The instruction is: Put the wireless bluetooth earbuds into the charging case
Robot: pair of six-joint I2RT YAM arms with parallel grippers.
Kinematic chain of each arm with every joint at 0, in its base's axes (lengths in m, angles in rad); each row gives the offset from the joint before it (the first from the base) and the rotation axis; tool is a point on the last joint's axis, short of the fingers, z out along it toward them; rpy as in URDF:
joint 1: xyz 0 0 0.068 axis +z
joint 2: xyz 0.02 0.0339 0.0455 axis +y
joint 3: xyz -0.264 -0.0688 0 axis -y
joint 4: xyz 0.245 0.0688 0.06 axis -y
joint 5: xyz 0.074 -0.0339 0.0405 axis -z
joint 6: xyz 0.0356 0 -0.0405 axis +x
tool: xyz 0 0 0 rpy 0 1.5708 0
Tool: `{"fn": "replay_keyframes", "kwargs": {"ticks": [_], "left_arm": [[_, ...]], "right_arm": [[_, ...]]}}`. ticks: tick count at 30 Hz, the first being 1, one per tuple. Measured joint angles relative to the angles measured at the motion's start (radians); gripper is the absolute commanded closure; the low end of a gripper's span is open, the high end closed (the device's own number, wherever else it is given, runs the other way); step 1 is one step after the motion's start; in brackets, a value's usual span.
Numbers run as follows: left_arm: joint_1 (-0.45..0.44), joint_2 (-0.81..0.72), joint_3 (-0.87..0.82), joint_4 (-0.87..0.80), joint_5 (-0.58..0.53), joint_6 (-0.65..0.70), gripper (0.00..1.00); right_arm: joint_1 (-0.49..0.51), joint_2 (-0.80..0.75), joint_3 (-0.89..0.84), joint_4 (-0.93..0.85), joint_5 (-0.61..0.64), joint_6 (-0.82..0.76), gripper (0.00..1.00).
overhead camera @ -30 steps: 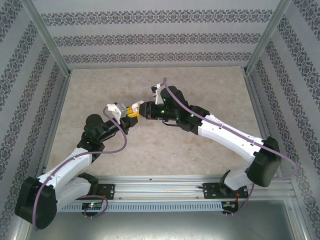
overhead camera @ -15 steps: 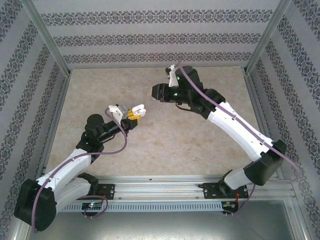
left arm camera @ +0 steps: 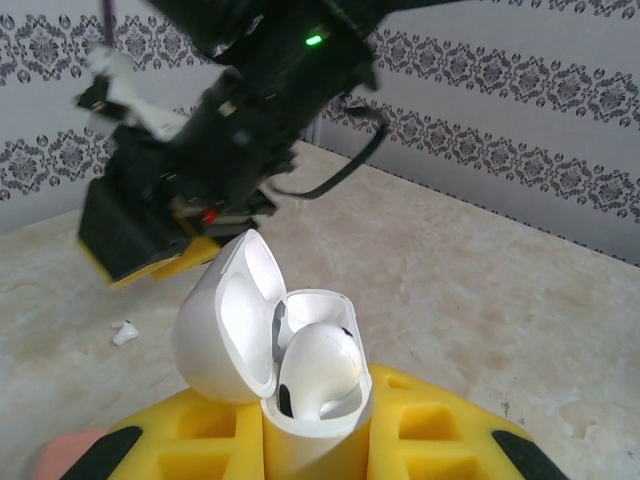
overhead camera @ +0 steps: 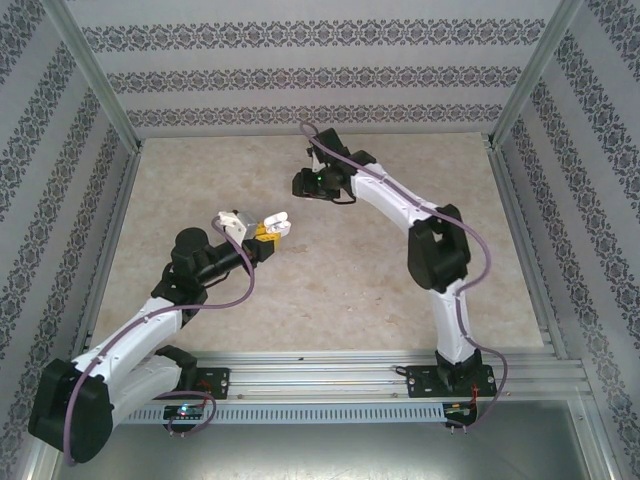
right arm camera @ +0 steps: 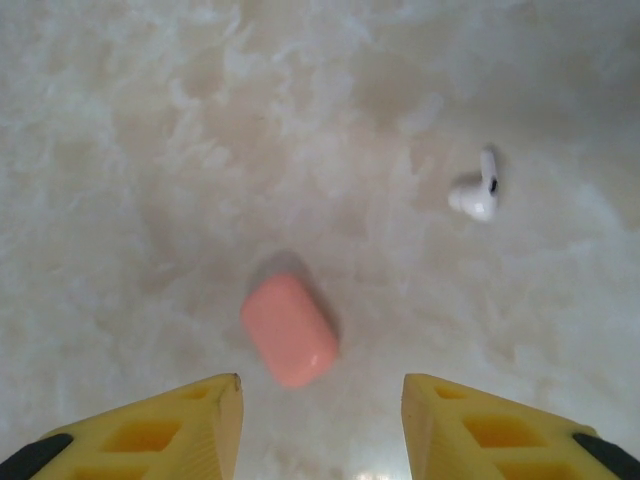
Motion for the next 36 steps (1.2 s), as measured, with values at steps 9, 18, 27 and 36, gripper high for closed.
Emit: {"fn": "replay_keyframes", "kwargs": {"ticks": [9, 18, 27, 36], "left_arm": [[0.023, 0.067, 0.000, -0.003, 0.006, 0.000, 1.00], [0.029, 0.120, 0.003, -0.002, 0.027, 0.000, 1.00], [0.031, 0.134, 0.003, 0.001, 0.030, -0.001, 1.00], [0.031, 0.113, 0.003, 0.001, 0.030, -0.013, 1.00]], "right_arm": [[-0.021, 0.380, 0.444, -0.118, 0.032, -0.051, 0.53], [-0.067, 0.457, 0.501, -0.140, 0.031, -0.108, 0.53], [-0.071, 0.459, 0.486, -0.140, 0.006, -0.174, 0.56], [-0.058, 0.453, 0.463, -0.125, 0.033, -0.246, 0.58]]}}
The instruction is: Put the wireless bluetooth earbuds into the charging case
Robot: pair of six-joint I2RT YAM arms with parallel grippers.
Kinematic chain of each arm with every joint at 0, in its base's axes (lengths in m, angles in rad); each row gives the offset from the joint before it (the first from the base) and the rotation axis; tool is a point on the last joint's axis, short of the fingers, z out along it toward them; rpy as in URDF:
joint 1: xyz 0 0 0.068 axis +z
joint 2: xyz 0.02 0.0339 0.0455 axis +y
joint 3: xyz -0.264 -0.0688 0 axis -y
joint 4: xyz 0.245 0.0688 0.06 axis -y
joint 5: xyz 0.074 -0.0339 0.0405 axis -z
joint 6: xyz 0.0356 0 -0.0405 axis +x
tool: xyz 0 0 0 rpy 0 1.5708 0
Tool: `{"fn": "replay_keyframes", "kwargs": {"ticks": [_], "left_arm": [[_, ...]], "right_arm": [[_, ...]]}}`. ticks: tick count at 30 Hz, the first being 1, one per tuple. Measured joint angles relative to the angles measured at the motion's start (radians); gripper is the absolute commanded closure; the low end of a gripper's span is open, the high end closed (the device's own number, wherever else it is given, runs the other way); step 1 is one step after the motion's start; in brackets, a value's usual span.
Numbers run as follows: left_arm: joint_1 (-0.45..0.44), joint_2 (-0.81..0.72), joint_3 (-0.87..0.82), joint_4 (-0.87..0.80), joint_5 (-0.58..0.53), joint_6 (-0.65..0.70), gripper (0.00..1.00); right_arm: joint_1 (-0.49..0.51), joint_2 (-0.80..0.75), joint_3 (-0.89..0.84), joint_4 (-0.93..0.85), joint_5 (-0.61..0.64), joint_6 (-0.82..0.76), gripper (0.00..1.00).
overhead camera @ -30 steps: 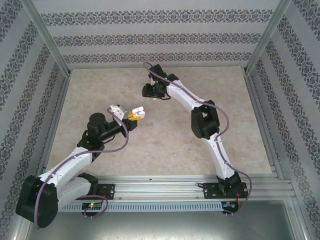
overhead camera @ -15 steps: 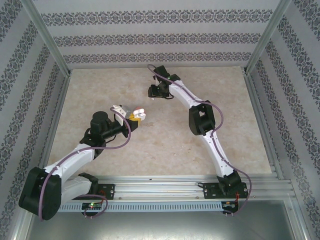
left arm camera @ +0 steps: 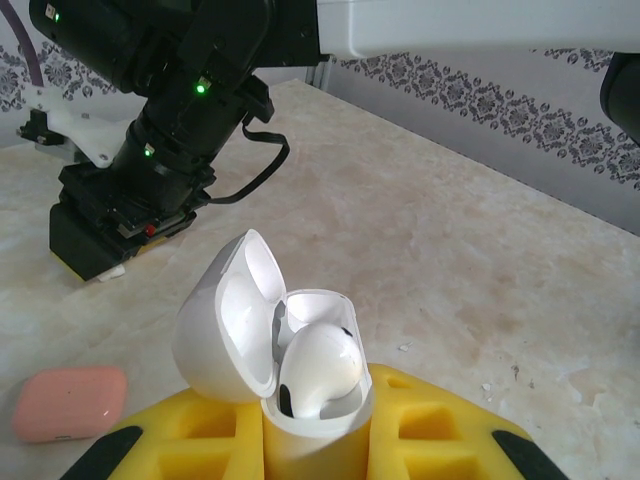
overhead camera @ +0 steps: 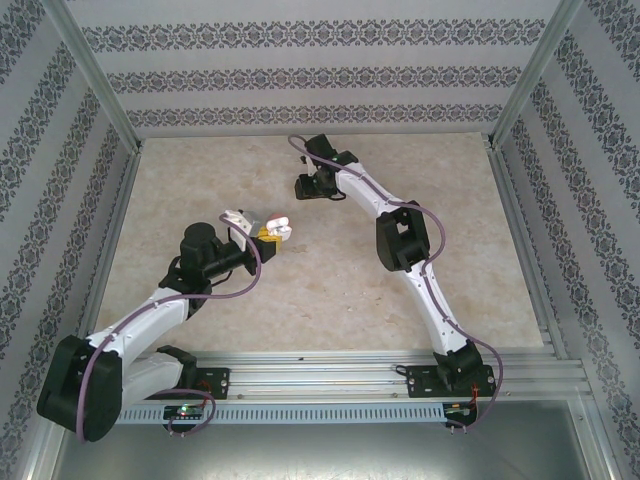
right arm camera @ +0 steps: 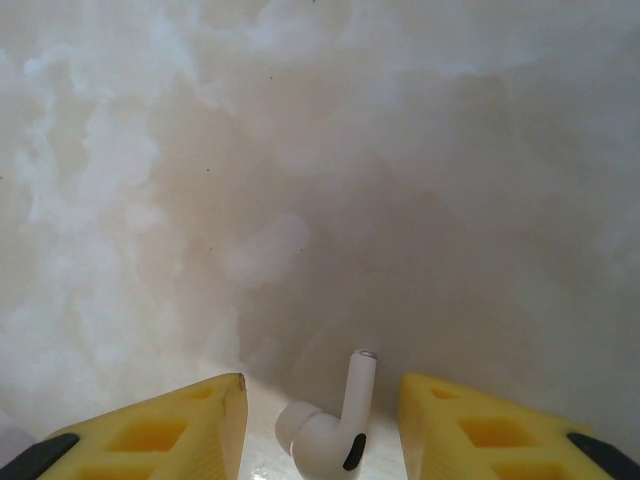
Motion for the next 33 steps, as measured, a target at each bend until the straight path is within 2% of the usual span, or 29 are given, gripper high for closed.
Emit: {"fn": "replay_keyframes", "kwargs": {"ticks": [8, 14, 17, 22, 26, 29, 33], "left_arm": [[0.000, -0.034, 0.000, 0.000, 0.000, -0.001, 1.00], [0.000, -0.047, 0.000, -0.001, 0.000, -0.004, 1.00], [0.000, -0.063, 0.000, -0.003, 0.000, -0.004, 1.00], [0.000, -0.087, 0.000, -0.003, 0.000, -0.009, 1.00], [0.000, -0.104, 0.000, -0.003, 0.000, -0.019, 1.00], [0.000, -0.116, 0.000, -0.004, 0.003, -0.024, 1.00], [0.000, -0.134, -0.002, -0.009, 0.021, -0.026, 1.00]], "right_arm": [[0.002, -0.002, -0.003, -0.008, 0.032, -0.036, 0.70], [0.008, -0.068, -0.126, 0.032, 0.036, -0.040, 0.72], [0.015, -0.146, -0.258, 0.048, 0.037, -0.035, 0.72], [0.022, -0.357, -0.612, 0.097, 0.037, 0.048, 0.68], [0.027, -0.523, -0.886, 0.182, 0.008, 0.164, 0.56], [0.042, -0.592, -0.993, 0.235, -0.012, 0.235, 0.54], [0.063, -0.633, -1.043, 0.225, -0.045, 0.285, 0.55]]}}
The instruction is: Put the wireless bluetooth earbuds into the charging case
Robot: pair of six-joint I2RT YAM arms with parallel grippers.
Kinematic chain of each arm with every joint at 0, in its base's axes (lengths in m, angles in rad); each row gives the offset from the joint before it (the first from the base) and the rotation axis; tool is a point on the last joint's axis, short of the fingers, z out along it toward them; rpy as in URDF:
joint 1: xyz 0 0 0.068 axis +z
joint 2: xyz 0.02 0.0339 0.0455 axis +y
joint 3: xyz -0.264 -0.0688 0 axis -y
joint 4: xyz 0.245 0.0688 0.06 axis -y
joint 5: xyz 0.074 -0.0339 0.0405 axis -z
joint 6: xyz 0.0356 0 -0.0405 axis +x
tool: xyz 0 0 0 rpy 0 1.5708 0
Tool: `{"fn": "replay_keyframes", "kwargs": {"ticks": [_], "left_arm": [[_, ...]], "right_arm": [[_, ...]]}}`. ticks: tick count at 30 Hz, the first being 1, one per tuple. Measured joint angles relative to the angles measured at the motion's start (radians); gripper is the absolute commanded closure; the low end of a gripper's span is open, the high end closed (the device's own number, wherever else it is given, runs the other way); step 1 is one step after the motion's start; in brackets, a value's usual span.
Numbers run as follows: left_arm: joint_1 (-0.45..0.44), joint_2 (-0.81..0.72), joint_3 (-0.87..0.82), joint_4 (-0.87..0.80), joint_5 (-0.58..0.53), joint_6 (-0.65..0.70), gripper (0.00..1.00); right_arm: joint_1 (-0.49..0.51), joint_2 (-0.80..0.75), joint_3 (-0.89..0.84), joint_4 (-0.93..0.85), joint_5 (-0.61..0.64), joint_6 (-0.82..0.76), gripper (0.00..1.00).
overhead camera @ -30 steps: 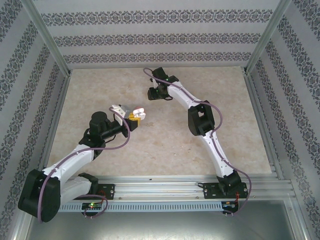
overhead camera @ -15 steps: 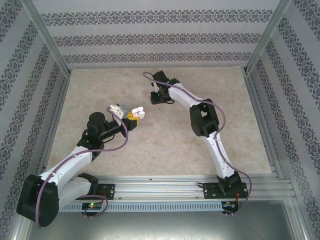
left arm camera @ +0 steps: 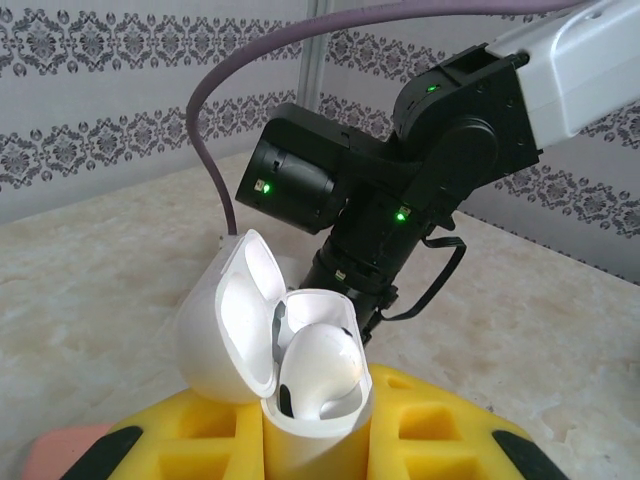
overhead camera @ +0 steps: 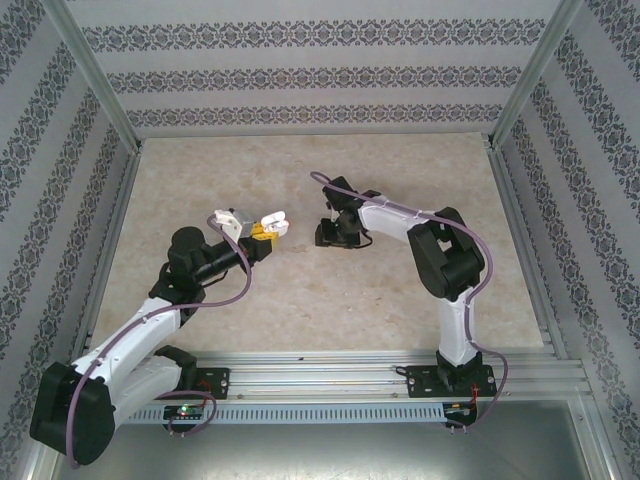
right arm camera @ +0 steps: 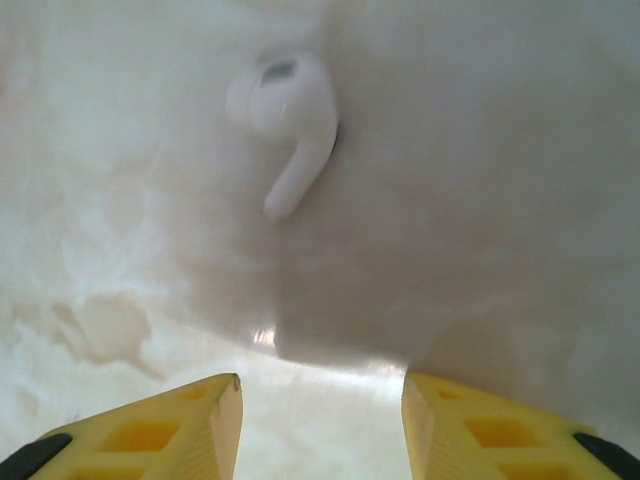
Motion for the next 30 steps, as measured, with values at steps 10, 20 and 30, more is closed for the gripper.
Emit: {"fn": "replay_keyframes", "kwargs": {"ticks": [10, 20, 30], "left_arm": [[0.000, -0.029, -0.019, -0.022, 0.053, -0.001, 1.00], [0.000, -0.018, -0.024, -0.035, 0.059, 0.000, 1.00], [0.000, 0.018, -0.024, -0.042, 0.071, 0.000, 1.00]], "right_arm": [[-0.085, -0.028, 0.139, -0.067, -0.029, 0.007, 0.58], [-0.121, 0.143, 0.328, -0.067, -0.051, -0.001, 0.63], [-0.068, 0.163, 0.317, -0.095, -0.050, -0.002, 0.58]]}}
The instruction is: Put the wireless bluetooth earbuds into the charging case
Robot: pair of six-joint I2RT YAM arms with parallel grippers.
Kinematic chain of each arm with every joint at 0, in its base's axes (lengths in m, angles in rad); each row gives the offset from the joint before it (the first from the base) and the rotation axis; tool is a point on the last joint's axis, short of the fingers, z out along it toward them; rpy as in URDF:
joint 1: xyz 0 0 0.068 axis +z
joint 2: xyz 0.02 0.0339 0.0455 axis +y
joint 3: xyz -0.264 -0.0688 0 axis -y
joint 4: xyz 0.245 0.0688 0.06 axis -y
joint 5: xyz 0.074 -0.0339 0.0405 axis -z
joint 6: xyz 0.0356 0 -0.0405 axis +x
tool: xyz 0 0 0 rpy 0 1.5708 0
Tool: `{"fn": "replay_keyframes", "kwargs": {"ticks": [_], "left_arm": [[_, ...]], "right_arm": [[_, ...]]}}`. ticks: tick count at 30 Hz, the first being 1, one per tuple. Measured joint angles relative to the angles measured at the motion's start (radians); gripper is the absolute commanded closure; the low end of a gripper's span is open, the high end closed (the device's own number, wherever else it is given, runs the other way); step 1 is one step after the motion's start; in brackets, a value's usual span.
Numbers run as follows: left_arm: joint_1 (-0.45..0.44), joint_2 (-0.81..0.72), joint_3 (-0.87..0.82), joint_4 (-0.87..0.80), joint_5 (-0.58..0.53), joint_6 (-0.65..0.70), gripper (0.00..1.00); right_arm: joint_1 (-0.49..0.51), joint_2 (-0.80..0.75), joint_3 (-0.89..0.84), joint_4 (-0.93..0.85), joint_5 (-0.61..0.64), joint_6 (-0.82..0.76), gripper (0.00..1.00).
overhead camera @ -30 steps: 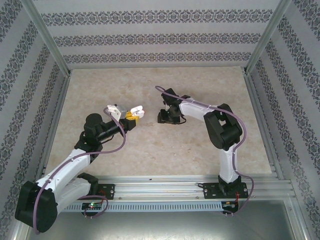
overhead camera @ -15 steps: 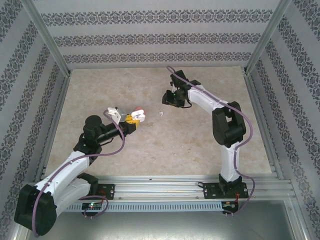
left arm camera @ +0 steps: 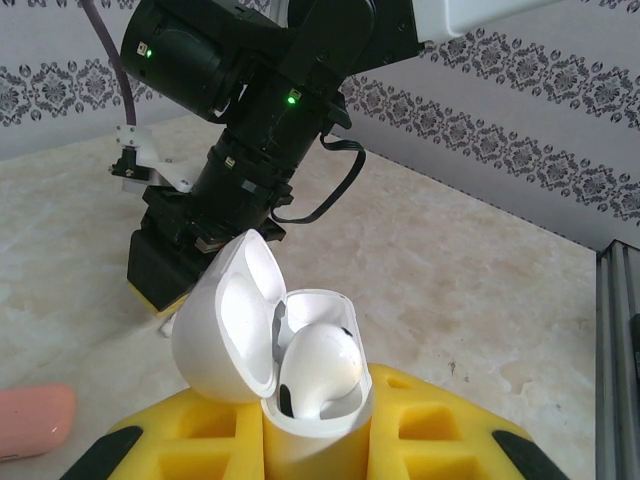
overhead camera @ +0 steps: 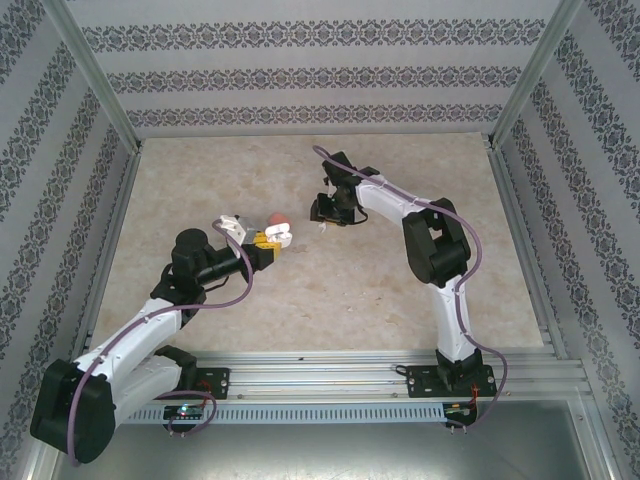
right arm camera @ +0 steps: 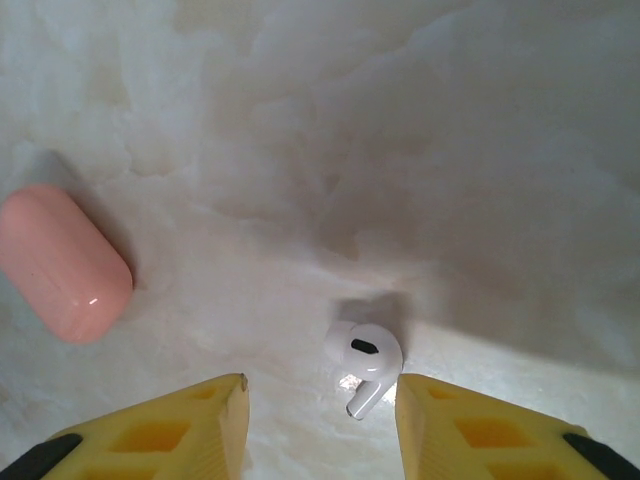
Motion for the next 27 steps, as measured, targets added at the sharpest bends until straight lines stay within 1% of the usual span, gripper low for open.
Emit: {"fn": "replay_keyframes", "kwargs": {"ticks": [10, 18, 27], "left_arm": [[0.000, 0.004, 0.000, 0.000, 0.010, 0.000, 1.00], [0.000, 0.004, 0.000, 0.000, 0.010, 0.000, 1.00], [0.000, 0.004, 0.000, 0.000, 0.010, 0.000, 1.00]], "right_arm": [[0.002, 0.068, 0.048, -0.056, 0.034, -0.015, 0.63], [0.009, 0.077, 0.065, -0.078, 0.060, -0.038, 0.70], [0.020, 0.072, 0.063, -0.082, 0.076, -0.079, 0.76]]}}
